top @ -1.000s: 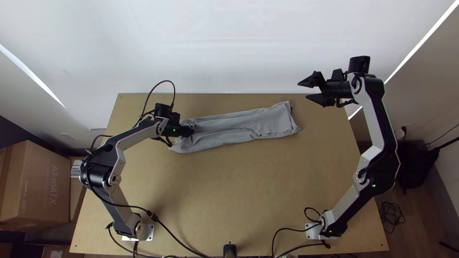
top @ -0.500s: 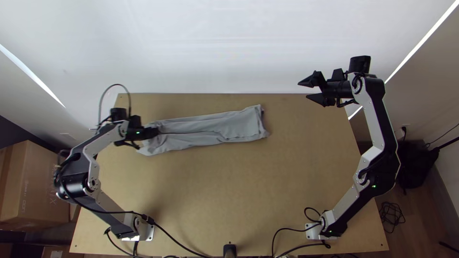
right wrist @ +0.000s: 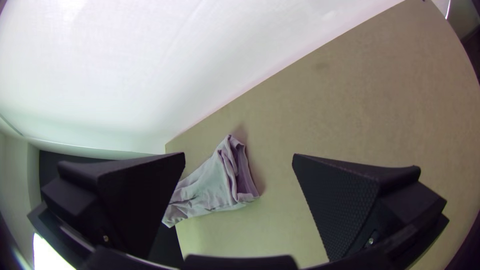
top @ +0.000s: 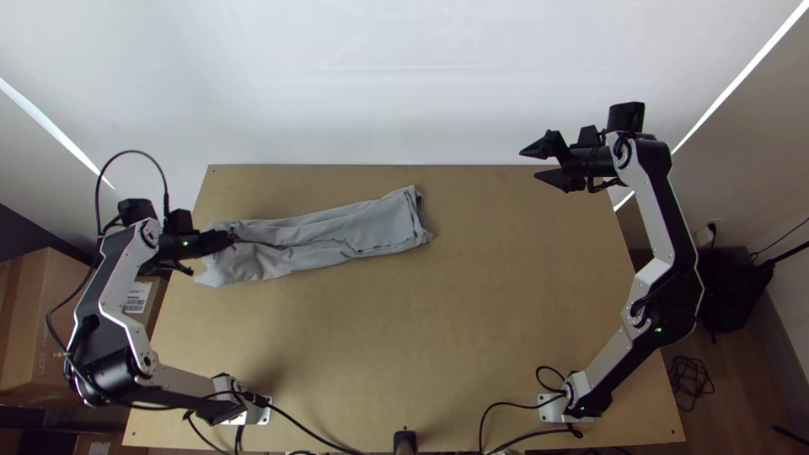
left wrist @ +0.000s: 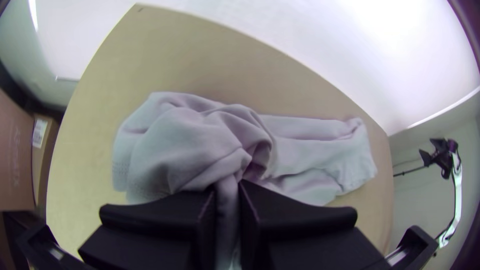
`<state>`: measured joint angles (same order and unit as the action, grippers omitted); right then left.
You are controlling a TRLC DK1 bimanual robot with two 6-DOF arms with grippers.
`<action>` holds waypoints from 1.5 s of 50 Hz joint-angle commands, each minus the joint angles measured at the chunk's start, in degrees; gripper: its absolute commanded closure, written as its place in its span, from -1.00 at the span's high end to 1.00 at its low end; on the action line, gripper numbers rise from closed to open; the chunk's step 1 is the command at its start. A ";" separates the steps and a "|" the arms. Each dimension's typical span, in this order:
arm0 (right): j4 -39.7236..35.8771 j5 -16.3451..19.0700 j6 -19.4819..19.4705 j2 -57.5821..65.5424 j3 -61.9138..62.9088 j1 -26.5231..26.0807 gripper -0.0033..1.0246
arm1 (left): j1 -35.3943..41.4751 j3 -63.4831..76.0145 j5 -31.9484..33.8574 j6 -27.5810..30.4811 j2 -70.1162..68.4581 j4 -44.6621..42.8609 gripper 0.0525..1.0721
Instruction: Fold the t-shirt
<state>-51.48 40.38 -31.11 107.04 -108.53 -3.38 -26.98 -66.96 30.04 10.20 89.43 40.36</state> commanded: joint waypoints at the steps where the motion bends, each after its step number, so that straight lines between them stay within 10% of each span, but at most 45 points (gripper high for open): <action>1: 0.16 0.05 -0.88 -2.45 1.48 0.56 0.93 | 6.24 -3.18 1.51 -2.90 -5.05 1.56 -0.95; 40: 4.20 -2.06 -1.14 -8.52 11.59 1.27 0.93 | 42.19 -27.00 -5.96 -23.38 13.49 -0.90 -0.95; 75: 7.71 -4.78 0.09 -11.77 20.02 3.55 0.93 | 52.82 -40.80 -12.90 -32.17 30.37 -6.96 -0.95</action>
<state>-44.88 35.99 -31.27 97.08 -90.91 -0.10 24.16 -103.92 17.26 -19.99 117.05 34.13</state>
